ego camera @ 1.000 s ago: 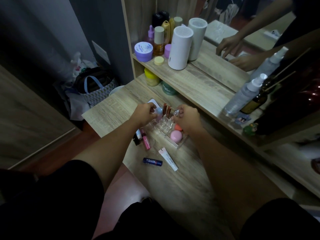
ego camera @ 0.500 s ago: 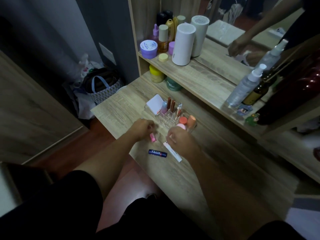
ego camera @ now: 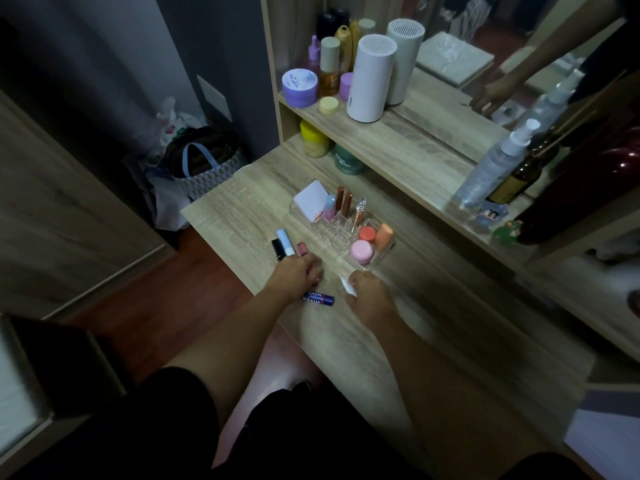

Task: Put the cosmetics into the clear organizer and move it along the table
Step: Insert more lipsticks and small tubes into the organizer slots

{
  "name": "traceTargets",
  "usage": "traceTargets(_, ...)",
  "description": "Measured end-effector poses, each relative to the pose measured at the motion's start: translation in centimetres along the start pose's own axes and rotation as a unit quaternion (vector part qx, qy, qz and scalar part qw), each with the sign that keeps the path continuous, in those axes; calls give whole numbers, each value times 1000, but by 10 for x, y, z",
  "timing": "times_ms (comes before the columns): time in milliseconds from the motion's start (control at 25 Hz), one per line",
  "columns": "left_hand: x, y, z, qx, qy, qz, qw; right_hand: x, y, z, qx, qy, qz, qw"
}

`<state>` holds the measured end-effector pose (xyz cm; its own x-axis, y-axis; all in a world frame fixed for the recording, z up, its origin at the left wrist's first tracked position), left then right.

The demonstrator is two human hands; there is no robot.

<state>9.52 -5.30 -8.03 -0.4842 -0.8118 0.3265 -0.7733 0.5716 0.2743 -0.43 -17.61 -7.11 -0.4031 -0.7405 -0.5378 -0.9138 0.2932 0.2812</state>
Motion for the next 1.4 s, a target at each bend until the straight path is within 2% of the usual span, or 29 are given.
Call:
traceTargets(80,3,-5,4,-6,42,-23,999,0,2,-4,23,-26,-10,999)
traceTargets(240,1,-7,1,13,173,-77,982,-3,8,-24,110,-151,-21,982)
traceTargets(440,-15,-4,-32,81,393,-78,913,-10,-7,-53,226,-289,24,930)
traceTargets(640,-14,-28,-67,107,435,-49,893,-14,-16,-63,304,-307,22,902)
traceTargets(720,-9,-37,-72,117,403,-26,907,-16,-21,-66,322,-298,10,898)
traceTargets(840,1,-42,-79,157,299,14,941,-17,-29,-68,333,-280,7,900)
traceTargets(1000,13,-49,-73,141,194,51,969,-14,-39,-63,320,-261,8,911)
traceTargets(1120,24,-54,-69,125,143,77,979,-14,-47,-58,305,-256,3,918)
traceTargets(1400,37,-66,-65,134,111,100,980,-8,-58,-49,294,-242,27,924)
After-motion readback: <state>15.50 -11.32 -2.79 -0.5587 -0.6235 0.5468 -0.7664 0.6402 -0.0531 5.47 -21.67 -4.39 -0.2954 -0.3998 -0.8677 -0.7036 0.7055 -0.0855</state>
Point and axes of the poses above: each hand's wrist, its own y-axis away from the middle knuckle, its own z-axis out of the palm, x = y × z, the point moved 6 cm from there along -y, towards the middle knuckle, and after that the axes turned 7 degrees about -y, right-handed, at the moved point
